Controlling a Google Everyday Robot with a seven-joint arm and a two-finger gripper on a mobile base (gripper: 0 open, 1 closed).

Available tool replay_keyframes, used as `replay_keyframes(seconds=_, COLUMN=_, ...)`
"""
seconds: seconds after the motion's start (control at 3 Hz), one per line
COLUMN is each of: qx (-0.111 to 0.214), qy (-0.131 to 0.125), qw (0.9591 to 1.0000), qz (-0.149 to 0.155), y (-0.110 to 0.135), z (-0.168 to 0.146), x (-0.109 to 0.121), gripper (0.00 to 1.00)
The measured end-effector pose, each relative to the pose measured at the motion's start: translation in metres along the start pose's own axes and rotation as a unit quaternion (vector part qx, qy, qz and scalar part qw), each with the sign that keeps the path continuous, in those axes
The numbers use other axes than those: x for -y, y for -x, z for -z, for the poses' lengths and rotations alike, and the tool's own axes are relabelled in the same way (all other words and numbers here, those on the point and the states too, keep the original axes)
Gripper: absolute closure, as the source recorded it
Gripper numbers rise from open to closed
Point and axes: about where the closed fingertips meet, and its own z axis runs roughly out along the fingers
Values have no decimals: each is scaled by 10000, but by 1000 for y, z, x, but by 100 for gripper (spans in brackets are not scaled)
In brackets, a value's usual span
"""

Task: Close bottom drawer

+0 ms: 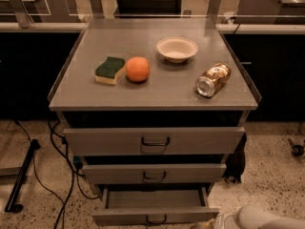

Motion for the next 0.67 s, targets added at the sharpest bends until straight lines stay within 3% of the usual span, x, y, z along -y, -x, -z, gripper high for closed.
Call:
replay_keyframes(seconds=0.33, qx=344, qy=53, qw=9988, qz=-337, y=-34, z=-61, x=16, gripper=100)
replay_keyframes(seconds=0.67, qx=322, qy=91, qw=9990, qz=-301, y=-35, z=-68, x=17, gripper=100)
